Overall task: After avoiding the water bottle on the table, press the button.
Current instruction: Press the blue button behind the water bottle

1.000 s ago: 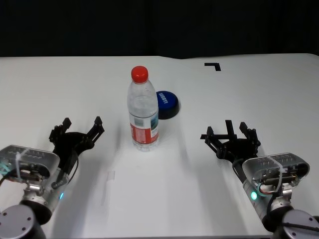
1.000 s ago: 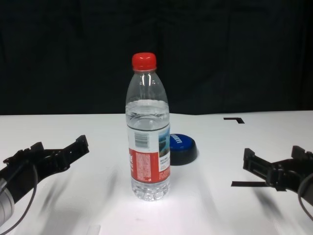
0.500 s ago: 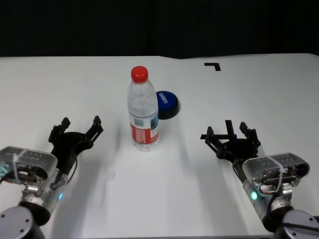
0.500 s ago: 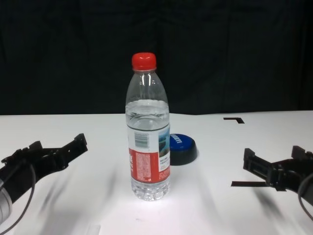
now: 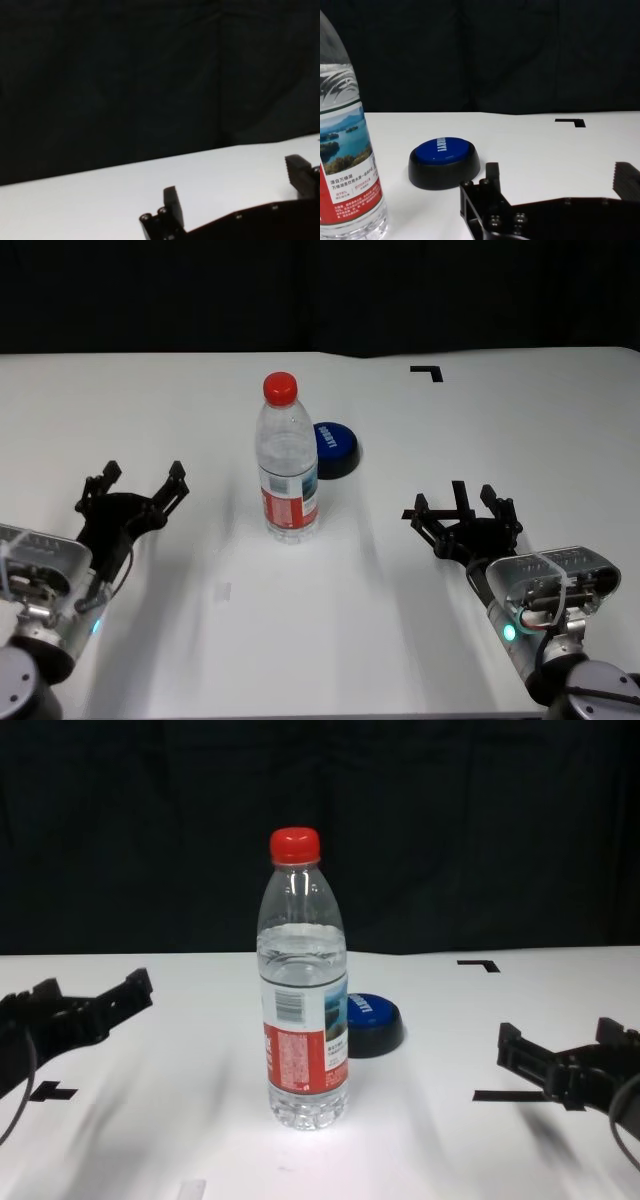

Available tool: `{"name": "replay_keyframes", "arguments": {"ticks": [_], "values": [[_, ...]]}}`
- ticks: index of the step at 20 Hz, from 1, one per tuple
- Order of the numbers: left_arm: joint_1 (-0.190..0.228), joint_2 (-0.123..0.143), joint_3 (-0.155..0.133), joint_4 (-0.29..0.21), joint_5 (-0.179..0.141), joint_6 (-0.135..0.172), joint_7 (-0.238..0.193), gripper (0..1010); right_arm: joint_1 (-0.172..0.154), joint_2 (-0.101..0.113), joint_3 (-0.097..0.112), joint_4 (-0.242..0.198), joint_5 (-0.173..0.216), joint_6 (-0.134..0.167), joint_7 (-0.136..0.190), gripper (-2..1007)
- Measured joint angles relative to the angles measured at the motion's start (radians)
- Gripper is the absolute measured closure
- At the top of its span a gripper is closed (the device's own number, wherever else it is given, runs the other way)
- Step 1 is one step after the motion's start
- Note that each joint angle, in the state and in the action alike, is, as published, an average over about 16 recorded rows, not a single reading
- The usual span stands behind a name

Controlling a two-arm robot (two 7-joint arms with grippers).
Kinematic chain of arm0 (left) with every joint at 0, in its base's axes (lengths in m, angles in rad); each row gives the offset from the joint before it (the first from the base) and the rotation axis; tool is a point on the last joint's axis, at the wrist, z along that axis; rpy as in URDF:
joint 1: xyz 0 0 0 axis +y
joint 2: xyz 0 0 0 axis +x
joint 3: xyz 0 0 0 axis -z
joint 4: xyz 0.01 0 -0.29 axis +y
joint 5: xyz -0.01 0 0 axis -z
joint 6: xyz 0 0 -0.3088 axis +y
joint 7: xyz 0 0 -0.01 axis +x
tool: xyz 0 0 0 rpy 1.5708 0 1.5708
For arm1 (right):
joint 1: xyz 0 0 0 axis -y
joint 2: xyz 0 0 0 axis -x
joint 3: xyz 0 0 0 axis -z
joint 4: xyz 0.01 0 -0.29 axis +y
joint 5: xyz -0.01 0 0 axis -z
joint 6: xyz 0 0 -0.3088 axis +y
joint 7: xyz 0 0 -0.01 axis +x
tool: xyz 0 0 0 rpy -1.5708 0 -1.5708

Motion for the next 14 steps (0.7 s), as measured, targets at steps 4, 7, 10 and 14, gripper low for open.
{"name": "replay_keyframes", "arguments": {"ticks": [4,7,10,14], "values": [[-0.001,0.015,0.001,-0.009,-0.001,-0.014,-0.046,7,0.0,0.0,0.0,0.0,0.0,0.0,0.0,3],[0.001,0.027,0.006,-0.015,-0.005,-0.026,-0.08,7,0.0,0.0,0.0,0.0,0.0,0.0,0.0,3],[0.006,0.038,0.013,-0.021,-0.011,-0.037,-0.111,7,0.0,0.0,0.0,0.0,0.0,0.0,0.0,2],[0.016,0.052,0.023,-0.027,-0.016,-0.047,-0.137,7,0.0,0.0,0.0,0.0,0.0,0.0,0.0,2]]}}
